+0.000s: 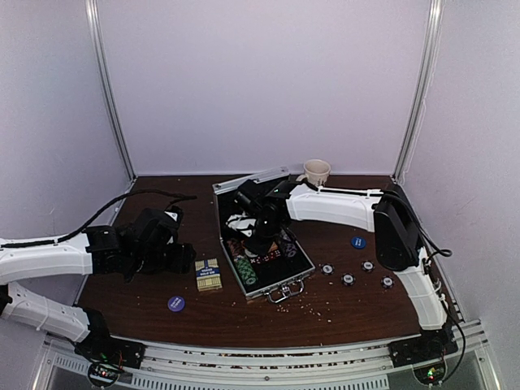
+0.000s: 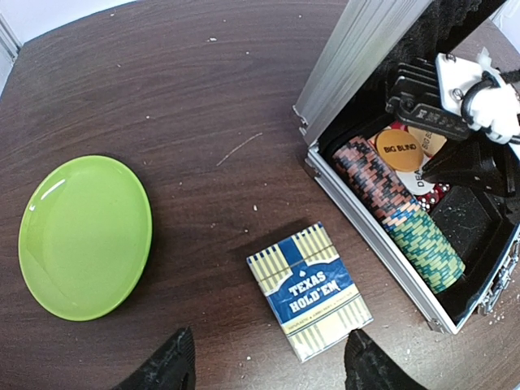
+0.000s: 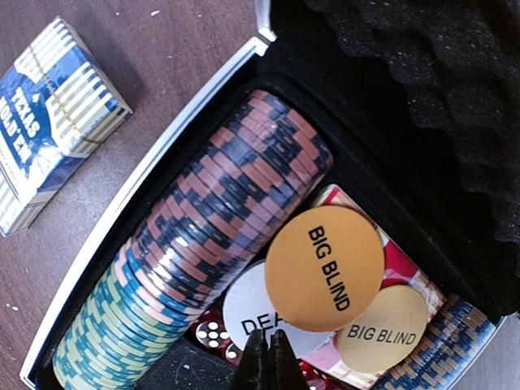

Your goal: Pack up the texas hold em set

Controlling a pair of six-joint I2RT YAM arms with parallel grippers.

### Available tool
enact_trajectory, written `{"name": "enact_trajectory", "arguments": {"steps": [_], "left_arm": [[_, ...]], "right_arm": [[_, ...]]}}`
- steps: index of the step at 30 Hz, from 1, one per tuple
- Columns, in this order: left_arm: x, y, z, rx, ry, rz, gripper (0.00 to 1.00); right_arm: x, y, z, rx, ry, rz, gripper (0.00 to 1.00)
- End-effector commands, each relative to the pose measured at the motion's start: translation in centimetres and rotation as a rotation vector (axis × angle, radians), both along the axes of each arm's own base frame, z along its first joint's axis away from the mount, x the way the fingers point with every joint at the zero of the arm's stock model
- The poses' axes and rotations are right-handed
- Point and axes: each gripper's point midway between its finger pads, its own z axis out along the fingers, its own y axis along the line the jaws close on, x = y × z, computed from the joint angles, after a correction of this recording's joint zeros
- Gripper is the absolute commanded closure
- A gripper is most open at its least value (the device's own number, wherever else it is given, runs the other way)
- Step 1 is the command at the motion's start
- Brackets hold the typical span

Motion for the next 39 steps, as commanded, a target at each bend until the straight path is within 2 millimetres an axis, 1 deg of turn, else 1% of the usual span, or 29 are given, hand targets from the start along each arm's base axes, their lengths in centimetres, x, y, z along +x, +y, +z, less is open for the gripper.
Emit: {"name": "enact_trajectory", "arguments": {"steps": [1,4,7,11,14,19,23,26,33,37,39], "left_arm": [[0.2,-0.2,0.6,-0.041,-0.022,0.01,0.35],[0.2,-0.2,0.6,-0.042,-0.021,0.01,0.35],[0.3,-0.4,0.6,-0.044,-0.022,0.004,0.35],[0.3,-0.5,0.7,-0.04,-0.024,0.0,0.35],[0.3,-0.4,0.7,-0.037,-0.024,0.0,0.35],[0.3,-0.4,0.5,-0.032,-0.021,0.0,0.35],[0.4,-0.5,0.6,-0.031,-0.023,-0.002,0.35],[0.4,-0.6,0.7,-0.029,-0.024,-0.006,0.35],[0.4,-0.5,0.6,-0.023,-0.024,-0.008,0.35],[0.5,-0.7,0.7,-0.026,-0.026,-0.01,0.35],[0.5,-0.7,0.6,-0.026,-0.025,-0.011,0.35]], "right_arm": [[-1.6,0.1,0.4,0.028,0.052,0.056,1.0],[-2.3,-0.2,0.4,0.02,0.067,0.073,1.0],[-2.5,-0.5,0.1,0.004,0.072,0.084,1.0],[-2.3,-0.7,-0.4,-0.011,0.069,0.078,1.0],[-2.1,-0.5,-0.2,-0.006,0.06,0.072,1.0],[0.1,-1.0,0.1,-0.035,-0.034,0.012,1.0],[2.0,-1.2,0.0,-0.057,-0.077,-0.042,1.0],[2.8,-1.1,0.4,-0.051,-0.095,-0.063,1.0],[2.5,-1.4,2.0,-0.035,-0.107,-0.046,1.0],[1.2,-1.6,2.2,-0.017,-0.072,-0.01,1.0],[0.5,-1.7,2.0,-0.019,-0.051,0.011,1.0]]}}
